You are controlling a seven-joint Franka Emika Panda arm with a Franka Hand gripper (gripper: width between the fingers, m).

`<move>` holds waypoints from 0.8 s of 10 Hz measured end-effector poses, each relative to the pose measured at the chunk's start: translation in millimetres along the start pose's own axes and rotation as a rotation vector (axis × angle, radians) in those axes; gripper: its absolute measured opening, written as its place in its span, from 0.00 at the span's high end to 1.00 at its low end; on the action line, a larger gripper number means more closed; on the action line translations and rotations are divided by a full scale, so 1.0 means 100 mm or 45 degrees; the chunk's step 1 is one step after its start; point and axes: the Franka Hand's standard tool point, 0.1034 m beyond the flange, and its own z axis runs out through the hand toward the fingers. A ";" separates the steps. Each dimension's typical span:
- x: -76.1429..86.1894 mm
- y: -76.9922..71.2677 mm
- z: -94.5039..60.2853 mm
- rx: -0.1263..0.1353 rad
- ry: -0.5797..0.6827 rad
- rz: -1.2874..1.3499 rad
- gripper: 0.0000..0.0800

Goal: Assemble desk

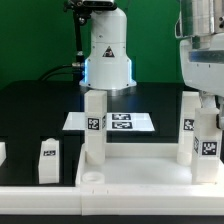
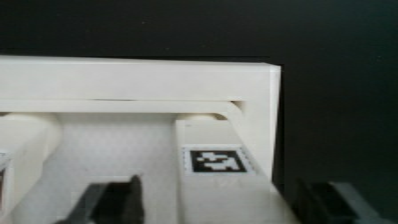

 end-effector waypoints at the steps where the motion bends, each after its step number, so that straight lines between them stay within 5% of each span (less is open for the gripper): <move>1: 0.00 0.00 0.00 -0.001 0.001 -0.017 0.26; 3: 0.09 -0.02 -0.01 0.000 0.009 -0.423 0.20; 8: 0.11 -0.02 -0.01 -0.005 0.017 -0.846 0.19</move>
Offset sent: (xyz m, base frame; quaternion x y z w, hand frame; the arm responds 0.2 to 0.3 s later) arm 0.0000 0.0000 0.0000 0.0000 0.0000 -0.1938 0.9810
